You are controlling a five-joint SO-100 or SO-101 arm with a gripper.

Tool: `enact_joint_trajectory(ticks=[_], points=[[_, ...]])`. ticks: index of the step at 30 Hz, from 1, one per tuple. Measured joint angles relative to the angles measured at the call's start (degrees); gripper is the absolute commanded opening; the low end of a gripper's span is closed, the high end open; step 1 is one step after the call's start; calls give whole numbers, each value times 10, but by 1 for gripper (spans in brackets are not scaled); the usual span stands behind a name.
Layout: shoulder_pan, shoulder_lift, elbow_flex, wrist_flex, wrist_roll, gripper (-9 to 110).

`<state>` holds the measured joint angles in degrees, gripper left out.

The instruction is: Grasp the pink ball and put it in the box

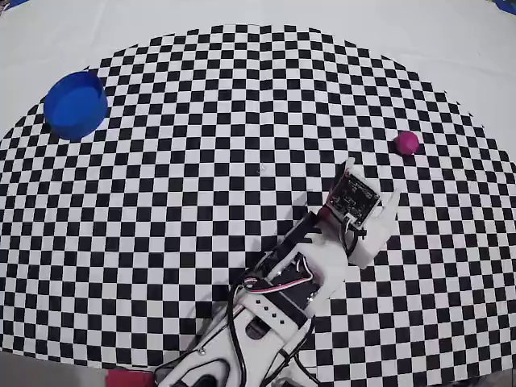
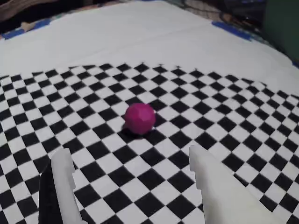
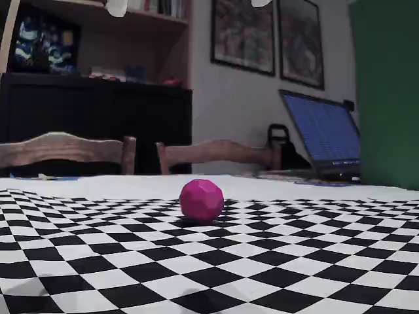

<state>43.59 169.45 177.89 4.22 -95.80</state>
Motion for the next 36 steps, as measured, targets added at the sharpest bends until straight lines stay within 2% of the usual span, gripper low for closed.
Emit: enact_joint_trajectory(ticks=[11, 36], points=[[-5, -106, 0, -68, 0, 29], [-18, -303, -113, -70, 0, 29]])
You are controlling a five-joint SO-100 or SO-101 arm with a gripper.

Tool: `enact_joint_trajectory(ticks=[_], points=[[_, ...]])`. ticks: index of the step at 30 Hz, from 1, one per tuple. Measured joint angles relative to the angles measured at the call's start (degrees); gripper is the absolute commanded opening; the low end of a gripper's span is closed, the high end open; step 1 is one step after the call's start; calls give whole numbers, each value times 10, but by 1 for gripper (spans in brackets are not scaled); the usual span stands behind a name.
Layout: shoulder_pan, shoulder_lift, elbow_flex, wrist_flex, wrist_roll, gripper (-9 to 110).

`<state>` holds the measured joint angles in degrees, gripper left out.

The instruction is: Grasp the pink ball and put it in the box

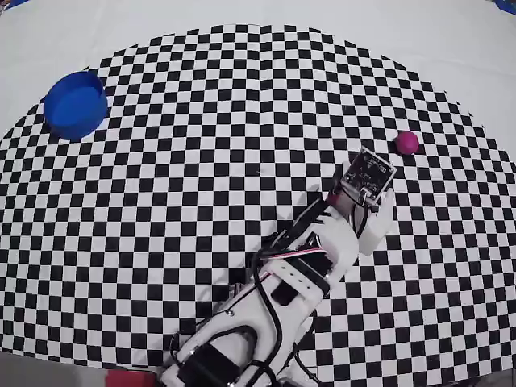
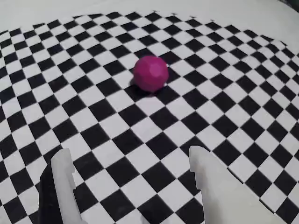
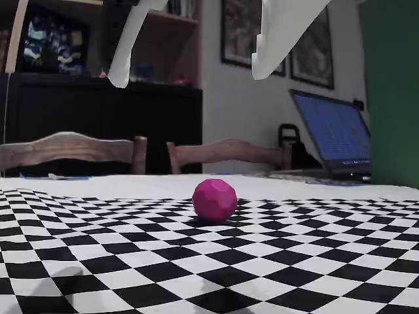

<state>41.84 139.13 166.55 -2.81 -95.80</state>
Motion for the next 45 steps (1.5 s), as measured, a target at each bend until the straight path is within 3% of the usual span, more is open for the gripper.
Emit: enact_joint_trajectory(ticks=[45], points=[[12, -364, -246, -57, 29, 29]])
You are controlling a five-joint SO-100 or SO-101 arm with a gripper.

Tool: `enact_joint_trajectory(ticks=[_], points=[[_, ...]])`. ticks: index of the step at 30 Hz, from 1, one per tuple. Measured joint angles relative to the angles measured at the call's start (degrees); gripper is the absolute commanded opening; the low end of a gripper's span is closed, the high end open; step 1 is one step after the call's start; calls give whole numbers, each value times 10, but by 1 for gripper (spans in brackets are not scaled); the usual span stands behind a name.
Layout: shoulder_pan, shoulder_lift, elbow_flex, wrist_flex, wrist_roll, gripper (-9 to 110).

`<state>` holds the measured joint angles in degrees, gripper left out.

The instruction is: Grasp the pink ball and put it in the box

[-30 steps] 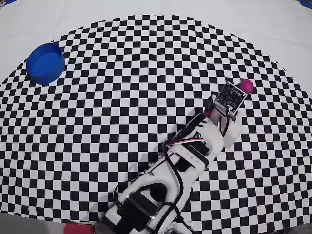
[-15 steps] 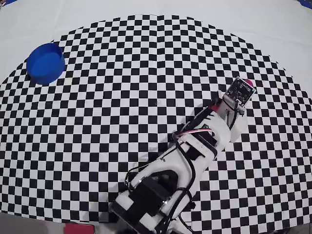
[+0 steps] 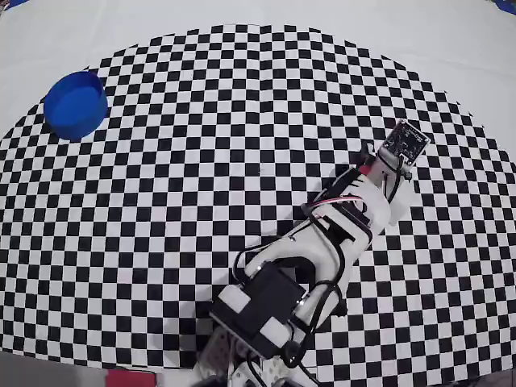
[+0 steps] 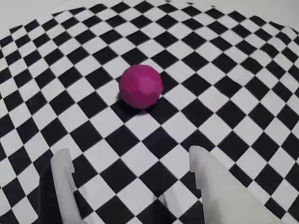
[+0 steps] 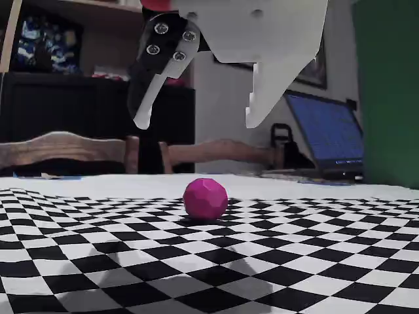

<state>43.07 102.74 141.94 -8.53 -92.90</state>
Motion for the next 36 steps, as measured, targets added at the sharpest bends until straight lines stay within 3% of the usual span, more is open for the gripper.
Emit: enact_joint_trajectory(ticks=[36], points=[[0, -191, -194, 47, 4, 29]])
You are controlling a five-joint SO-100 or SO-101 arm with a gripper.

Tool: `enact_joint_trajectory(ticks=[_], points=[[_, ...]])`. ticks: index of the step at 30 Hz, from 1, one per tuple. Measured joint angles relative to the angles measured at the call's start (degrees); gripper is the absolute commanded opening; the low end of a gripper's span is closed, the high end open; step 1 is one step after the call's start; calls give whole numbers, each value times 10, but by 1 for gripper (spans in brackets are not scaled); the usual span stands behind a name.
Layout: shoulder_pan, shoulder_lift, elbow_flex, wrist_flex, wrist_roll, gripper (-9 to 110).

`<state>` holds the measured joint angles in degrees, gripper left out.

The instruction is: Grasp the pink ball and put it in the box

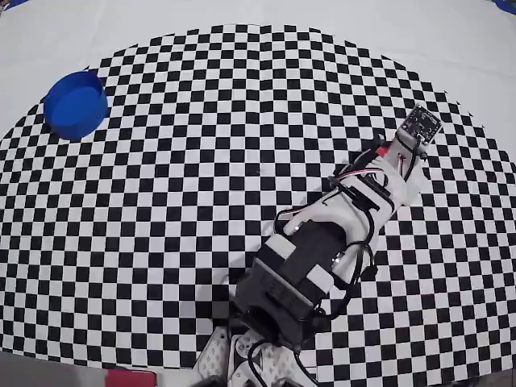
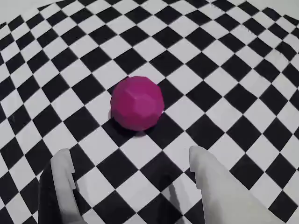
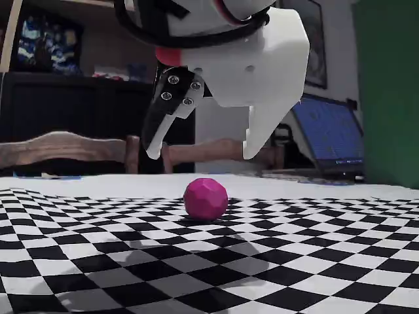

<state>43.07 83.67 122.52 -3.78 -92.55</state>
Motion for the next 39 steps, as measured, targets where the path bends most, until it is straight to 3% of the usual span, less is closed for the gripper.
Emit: enact_joint_trajectory(ticks=[39], points=[[12, -99, -94, 0, 0, 31]])
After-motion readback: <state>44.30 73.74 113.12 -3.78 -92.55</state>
